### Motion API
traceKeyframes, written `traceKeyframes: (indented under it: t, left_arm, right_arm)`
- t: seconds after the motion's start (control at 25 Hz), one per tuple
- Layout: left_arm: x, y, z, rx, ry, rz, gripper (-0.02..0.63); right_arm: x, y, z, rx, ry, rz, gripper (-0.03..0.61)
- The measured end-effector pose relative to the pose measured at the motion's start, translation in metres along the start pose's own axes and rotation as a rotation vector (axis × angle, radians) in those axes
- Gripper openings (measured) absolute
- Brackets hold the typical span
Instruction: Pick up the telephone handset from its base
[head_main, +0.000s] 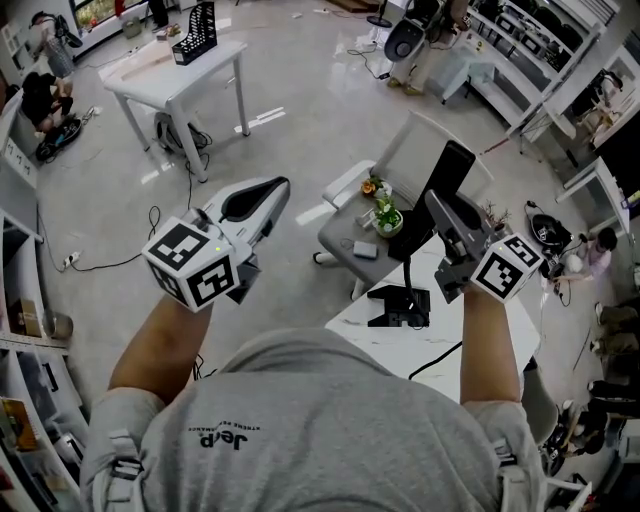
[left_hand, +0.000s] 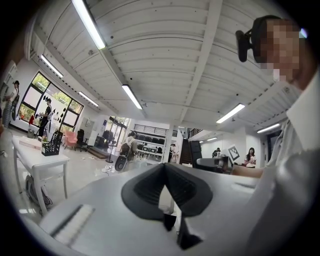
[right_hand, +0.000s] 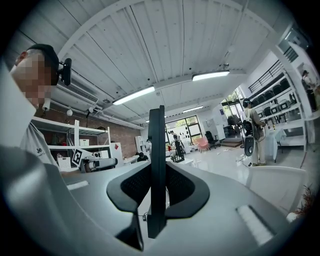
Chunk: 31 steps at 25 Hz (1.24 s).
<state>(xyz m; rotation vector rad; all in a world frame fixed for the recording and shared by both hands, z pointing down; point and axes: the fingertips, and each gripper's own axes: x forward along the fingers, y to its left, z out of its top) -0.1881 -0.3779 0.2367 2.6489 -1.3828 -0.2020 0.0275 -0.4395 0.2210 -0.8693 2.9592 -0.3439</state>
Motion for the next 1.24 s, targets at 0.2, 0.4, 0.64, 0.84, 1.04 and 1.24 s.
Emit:
traceKeyframes:
  t: [0.2,0.4,0.64,0.84,1.04,1.24]
  left_arm:
    - [0.001,-0.004,0.001,0.000,0.000,-0.006,0.058]
    - [0.000,-0.006,0.001,0.002,0.003,-0.008,0.057]
    - [0.000,-0.008,0.004,-0.004,0.001,-0.014,0.057]
    - [0.000,-0.012,0.002,-0.002,0.006,-0.019,0.057]
    - [0.001,-0.013,0.002,0.001,0.008,-0.024,0.057]
    - [0.003,-0.016,0.001,0.015,0.011,-0.036,0.058]
  right_arm:
    - [-0.002,0.000,0.000,0.000,-0.002,0.001,0.077]
    - [-0.003,0.000,0.000,-0.003,-0.002,-0.002,0.078]
    - [-0.004,0.001,0.001,-0.007,0.001,-0.005,0.078]
    - [-0.007,0.002,0.000,-0.012,0.001,-0.006,0.078]
    - [-0.007,0.001,0.000,-0.013,0.004,-0.008,0.078]
    - [-0.008,0.001,0.000,-0.017,0.008,-0.007,0.078]
